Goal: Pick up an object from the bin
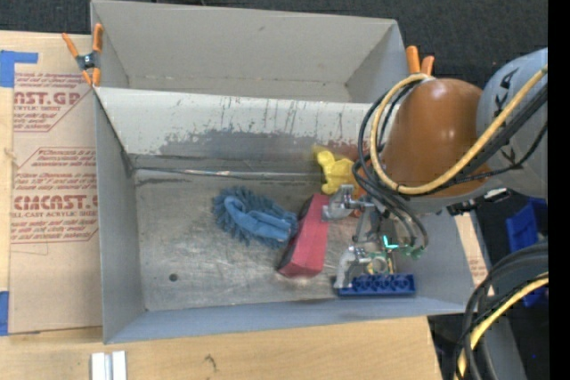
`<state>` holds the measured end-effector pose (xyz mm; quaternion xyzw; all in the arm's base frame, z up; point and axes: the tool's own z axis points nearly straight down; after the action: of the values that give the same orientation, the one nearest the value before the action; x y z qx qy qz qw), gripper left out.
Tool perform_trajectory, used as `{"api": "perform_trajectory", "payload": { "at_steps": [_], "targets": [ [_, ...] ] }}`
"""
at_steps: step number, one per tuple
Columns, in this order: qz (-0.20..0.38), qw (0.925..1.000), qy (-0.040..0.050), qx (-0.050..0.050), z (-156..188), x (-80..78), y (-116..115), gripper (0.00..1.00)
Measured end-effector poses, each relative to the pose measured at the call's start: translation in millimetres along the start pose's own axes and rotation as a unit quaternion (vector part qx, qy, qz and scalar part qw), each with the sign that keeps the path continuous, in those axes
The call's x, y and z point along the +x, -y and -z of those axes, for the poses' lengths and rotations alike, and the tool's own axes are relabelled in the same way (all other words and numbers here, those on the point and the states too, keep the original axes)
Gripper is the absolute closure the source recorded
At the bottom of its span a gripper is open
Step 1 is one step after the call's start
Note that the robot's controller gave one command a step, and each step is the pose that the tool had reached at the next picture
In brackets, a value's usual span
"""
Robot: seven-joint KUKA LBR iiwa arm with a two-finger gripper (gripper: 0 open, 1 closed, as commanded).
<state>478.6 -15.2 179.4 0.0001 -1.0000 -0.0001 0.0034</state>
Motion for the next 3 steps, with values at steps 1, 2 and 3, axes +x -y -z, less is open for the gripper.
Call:
{"api": "perform_trajectory", "payload": {
  "at_steps": [1,2,3],
  "targets": [
    [0.000,1.0000,0.0036,0.000,3.0,-1.8,0.1,0.00],
    [0.150,0.9886,0.0067,0.001,-43.0,-10.1,27.4,0.00],
    [0.242,0.9704,0.0035,0.001,-61.9,-12.4,79.5,0.00]
  ]
}}
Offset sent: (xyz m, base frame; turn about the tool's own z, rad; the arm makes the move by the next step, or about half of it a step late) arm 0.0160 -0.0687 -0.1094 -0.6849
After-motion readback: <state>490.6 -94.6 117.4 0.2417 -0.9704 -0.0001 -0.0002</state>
